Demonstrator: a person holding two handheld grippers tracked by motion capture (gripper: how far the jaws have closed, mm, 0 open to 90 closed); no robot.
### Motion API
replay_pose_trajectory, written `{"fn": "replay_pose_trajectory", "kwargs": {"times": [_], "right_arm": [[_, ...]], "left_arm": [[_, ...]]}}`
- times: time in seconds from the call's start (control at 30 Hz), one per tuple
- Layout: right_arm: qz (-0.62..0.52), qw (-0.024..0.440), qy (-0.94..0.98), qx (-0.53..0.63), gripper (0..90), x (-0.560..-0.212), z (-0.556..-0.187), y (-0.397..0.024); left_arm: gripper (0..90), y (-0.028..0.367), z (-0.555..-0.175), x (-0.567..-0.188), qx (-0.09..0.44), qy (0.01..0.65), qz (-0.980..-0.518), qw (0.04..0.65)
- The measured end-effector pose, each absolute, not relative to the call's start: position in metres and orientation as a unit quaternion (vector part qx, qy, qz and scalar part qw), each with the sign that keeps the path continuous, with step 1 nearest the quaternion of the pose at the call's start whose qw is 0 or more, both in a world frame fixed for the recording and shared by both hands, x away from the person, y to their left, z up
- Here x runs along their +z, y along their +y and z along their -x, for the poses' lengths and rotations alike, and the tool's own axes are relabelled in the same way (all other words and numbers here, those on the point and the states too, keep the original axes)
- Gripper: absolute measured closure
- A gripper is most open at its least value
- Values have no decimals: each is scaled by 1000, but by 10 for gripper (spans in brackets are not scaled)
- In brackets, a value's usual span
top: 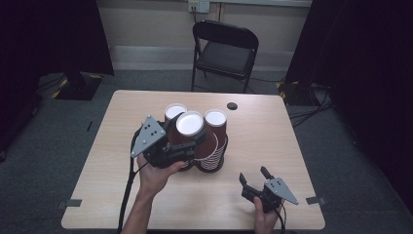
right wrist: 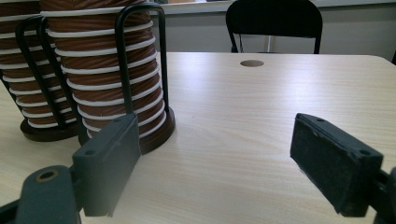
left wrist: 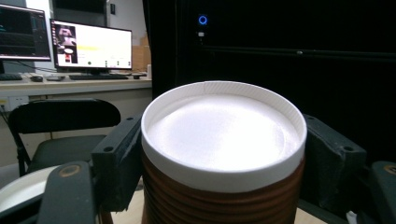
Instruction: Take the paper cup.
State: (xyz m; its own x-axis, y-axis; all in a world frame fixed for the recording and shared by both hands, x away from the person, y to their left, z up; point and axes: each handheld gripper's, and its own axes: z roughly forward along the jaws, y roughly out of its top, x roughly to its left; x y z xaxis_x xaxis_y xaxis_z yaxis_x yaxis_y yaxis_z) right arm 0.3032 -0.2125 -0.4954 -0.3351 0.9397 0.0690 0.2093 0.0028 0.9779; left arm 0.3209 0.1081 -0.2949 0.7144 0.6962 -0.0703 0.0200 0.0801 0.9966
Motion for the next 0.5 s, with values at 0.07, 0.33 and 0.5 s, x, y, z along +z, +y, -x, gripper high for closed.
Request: {"fn": "replay_pose_trajectory", "kwargs": {"times": [0.07, 0.33, 0.5], "right_arm": [[-463, 343, 620, 533, 151, -495, -303, -212], [-463, 344, 620, 532, 150, -495, -303, -212], [-461, 341, 624, 532, 142, -495, -303, -211]], "left_arm": [[236, 108, -317, -300, 244, 280, -638, 674], [235, 112, -315, -318, 223, 297, -644, 669], [235, 112, -317, -328, 194, 311, -639, 676]]}}
